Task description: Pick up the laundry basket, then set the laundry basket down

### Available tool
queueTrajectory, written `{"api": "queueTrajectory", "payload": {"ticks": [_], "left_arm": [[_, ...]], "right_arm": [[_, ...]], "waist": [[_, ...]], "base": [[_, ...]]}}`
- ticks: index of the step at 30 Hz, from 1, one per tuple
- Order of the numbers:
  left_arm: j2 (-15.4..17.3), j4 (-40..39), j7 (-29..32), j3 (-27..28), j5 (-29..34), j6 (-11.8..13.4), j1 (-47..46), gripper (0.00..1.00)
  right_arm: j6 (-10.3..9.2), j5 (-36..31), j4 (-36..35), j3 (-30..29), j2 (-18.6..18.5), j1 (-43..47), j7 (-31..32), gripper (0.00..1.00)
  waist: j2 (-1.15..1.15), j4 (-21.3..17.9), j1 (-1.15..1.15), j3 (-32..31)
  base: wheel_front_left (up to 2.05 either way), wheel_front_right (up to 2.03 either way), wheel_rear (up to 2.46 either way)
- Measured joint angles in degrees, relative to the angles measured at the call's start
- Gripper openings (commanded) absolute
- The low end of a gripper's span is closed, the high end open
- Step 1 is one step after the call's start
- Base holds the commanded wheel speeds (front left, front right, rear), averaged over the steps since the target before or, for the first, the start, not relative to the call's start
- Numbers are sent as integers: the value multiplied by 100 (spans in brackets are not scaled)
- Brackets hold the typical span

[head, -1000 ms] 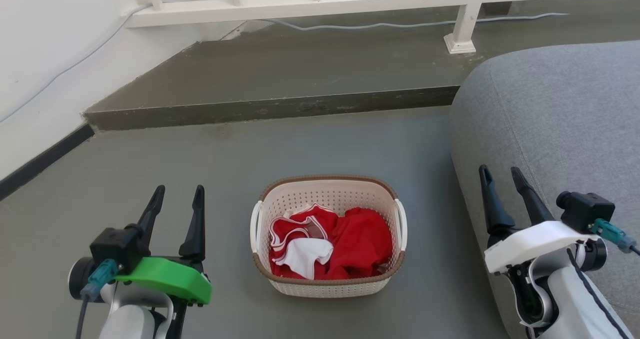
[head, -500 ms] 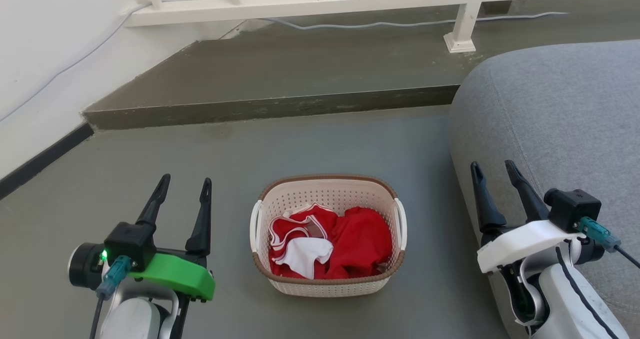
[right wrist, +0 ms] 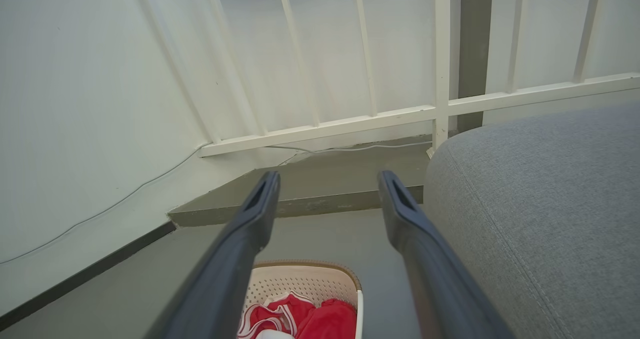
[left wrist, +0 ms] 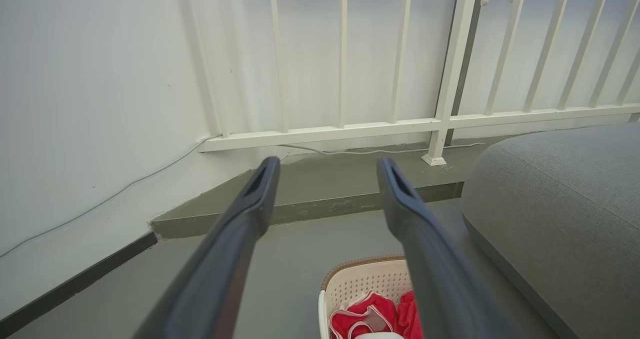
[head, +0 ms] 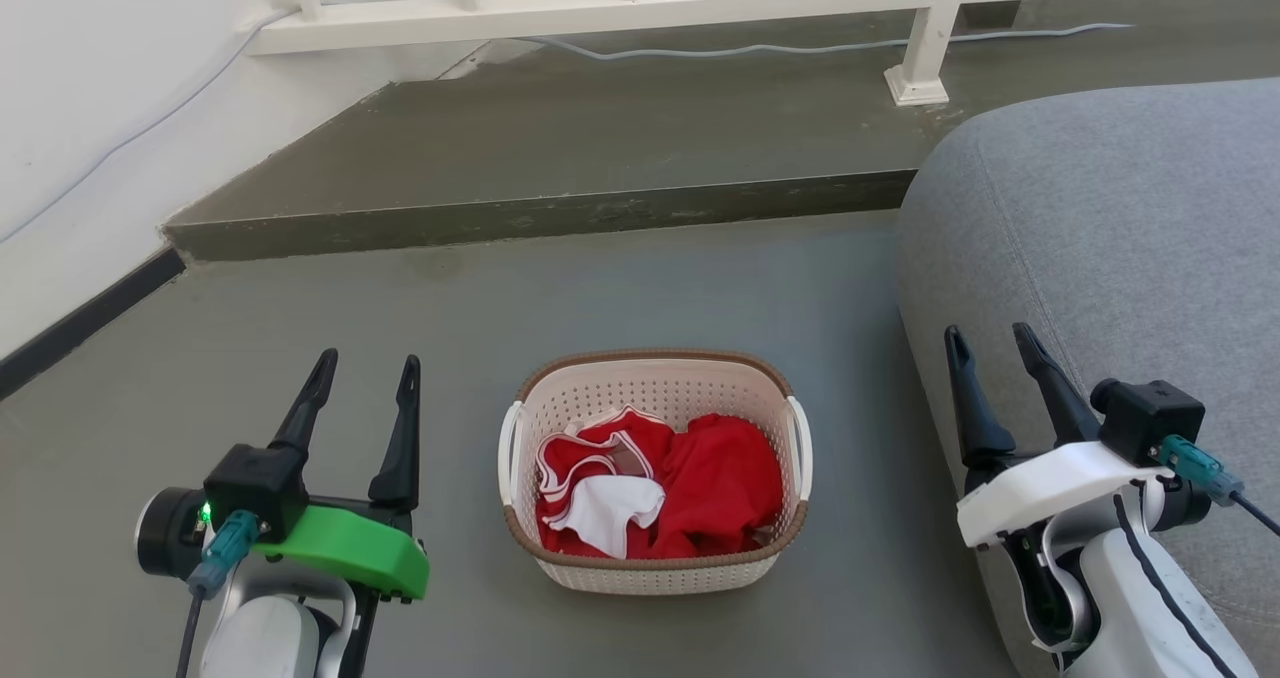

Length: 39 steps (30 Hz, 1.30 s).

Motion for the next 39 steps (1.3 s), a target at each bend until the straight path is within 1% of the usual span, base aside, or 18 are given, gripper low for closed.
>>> {"api": "queueTrajectory", "payload": {"ticks": [2,8,11,14,23,31,39], "left_arm": [[-19,11,0,14,0,-3,0,100],[-71,100,-1,14,19,-51,0,100],[-74,101,-1,10,37,-55,-17,100],[-75,102,-1,74,37,-56,-116,100],[-88,129,-15,129,34,-107,-354,100],[-93,172,-15,180,-13,-125,-572,100],[-86,229,-15,257,-15,-176,-1002,100]], "right_arm": [[34,-12,9,-2,5,0,0,100],[35,-43,19,-34,52,1,0,100],[36,-48,4,-73,59,0,0,100],[79,-60,1,-77,98,-29,0,100],[96,-81,-25,-146,146,-159,0,100],[94,-81,-4,-221,181,-288,0,100],[103,-80,88,-269,232,-651,0,100]], "waist": [[0,3,0,2],[0,22,0,51],[0,30,0,147],[0,33,0,254],[0,-17,0,555],[0,-62,0,988],[0,-118,0,1555]], "base": [[0,0,0],[0,0,0],[0,0,0],[0,0,0],[0,0,0],[0,0,0],[0,0,0]]}}
